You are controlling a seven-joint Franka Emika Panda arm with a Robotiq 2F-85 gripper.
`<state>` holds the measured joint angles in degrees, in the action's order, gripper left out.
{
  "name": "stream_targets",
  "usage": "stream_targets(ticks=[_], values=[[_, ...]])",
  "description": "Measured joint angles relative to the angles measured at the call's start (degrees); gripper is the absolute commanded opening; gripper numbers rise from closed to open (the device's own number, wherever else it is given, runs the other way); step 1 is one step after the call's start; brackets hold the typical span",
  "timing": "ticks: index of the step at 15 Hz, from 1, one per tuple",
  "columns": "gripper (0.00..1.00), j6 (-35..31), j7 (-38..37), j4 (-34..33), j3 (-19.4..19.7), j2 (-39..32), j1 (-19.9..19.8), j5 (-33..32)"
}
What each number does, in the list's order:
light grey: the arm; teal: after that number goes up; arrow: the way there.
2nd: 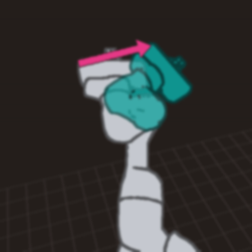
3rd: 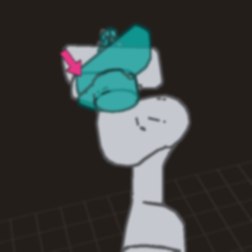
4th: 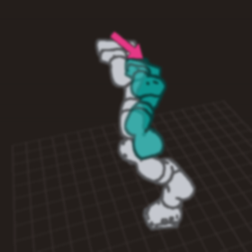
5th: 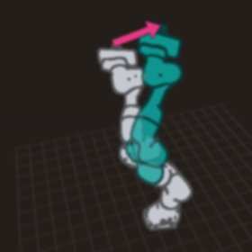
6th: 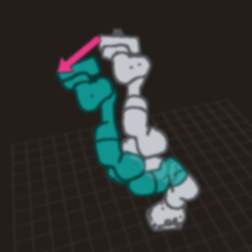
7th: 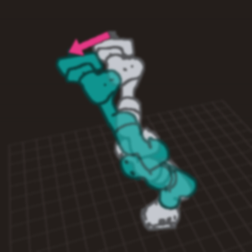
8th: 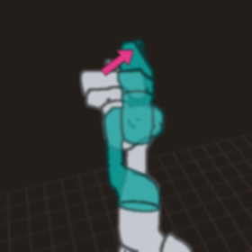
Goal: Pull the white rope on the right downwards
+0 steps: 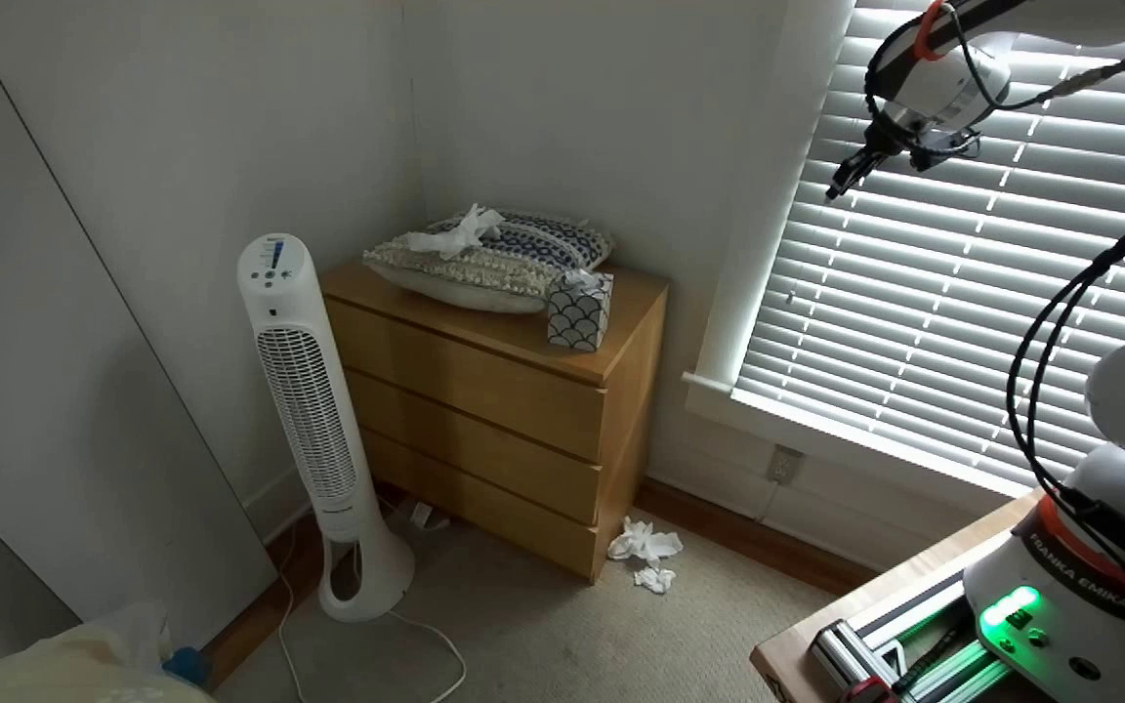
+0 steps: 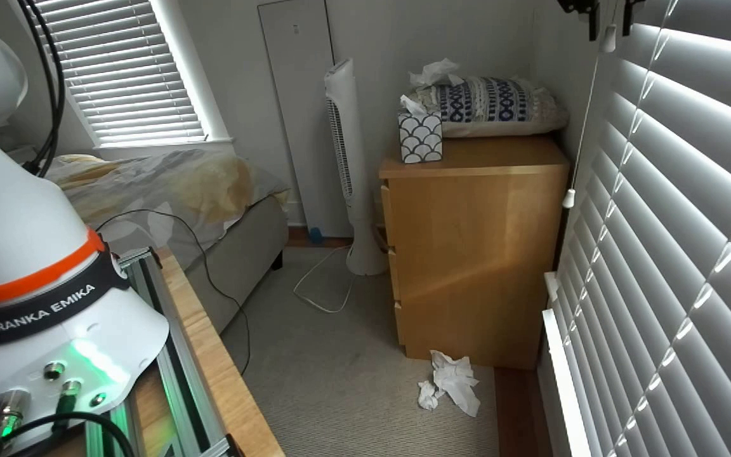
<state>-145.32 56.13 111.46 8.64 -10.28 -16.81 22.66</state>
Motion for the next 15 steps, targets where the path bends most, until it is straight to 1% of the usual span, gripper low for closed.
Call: stream_targets(ticks=[1,2,4,8,9,10,11,12,13,15], values=[[0.61,-0.2,0.2,0.0,0.0,0.0,0.0,0.0],[0.57,-0.4,0.3,0.0,-0.1,0.0,0.0,0.0],[0.35,-0.6,0.4,0.0,-0.2,0.0,0.0,0.1],[0.02,-0.7,0.5,0.0,-0.3,0.0,-0.1,0.3],[0.00,-0.7,0.5,0.0,-0.3,-0.1,-0.1,0.3],[0.00,-0.7,0.4,0.0,-0.3,-0.1,-0.1,0.3],[0.08,-0.7,0.2,0.0,-0.3,-0.3,-0.1,0.3],[0.12,-0.7,0.0,0.0,-0.3,-0.4,-0.2,0.3],[0.19,-0.7,-0.2,0.0,-0.3,-0.4,-0.2,0.3],[0.28,-0.7,-1.0,0.0,-0.3,-0.5,-0.3,0.2]])
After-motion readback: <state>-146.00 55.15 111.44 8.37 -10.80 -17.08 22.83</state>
